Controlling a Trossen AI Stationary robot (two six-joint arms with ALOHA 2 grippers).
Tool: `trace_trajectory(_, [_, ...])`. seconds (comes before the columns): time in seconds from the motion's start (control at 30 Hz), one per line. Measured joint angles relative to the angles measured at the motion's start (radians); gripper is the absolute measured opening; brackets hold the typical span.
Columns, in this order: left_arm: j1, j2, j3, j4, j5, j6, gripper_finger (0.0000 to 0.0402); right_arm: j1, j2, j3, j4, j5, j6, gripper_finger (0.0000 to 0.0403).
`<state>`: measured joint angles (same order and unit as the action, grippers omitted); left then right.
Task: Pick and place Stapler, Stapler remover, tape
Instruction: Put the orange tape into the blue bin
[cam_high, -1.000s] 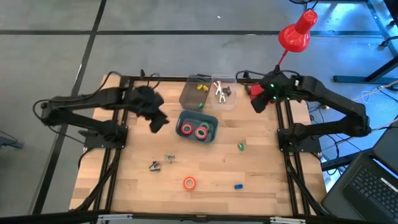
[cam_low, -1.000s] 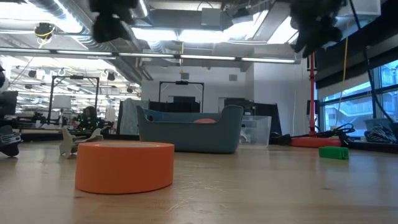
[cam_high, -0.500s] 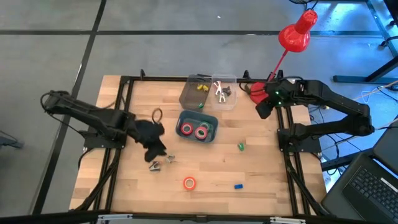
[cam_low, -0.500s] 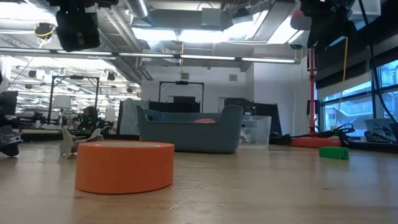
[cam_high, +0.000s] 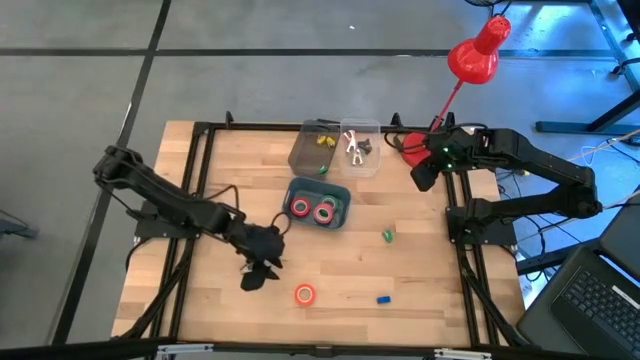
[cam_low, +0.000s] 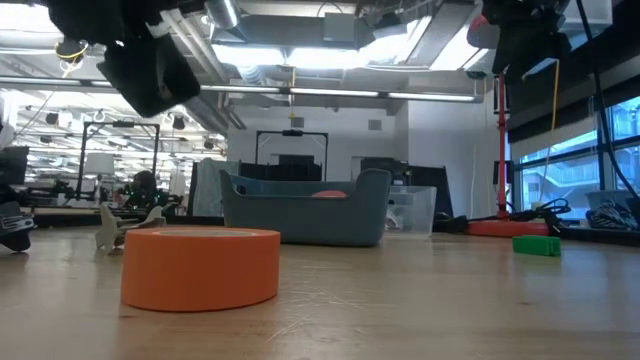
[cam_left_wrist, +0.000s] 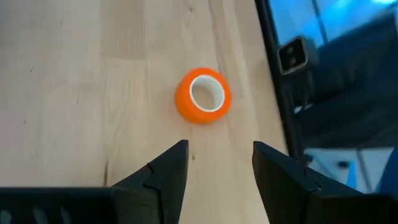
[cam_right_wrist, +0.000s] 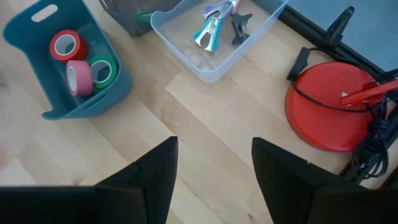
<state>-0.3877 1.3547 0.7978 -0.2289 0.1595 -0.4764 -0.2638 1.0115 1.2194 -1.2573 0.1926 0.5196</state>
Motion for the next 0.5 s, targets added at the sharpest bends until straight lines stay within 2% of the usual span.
trace_trajectory(0.2, [-0.005, 0.101, 0.053, -0.009, 0.079, 0.165, 0.0169, 0.0, 0.0, 0.0, 0.011, 0.0, -0.003, 0.0207])
trace_trajectory(0.5, [-0.007, 0.223, 0.154, -0.01, 0.101, 0.314, 0.0169, 0.0, 0.0, 0.0, 0.065, 0.024, -0.001, 0.0207])
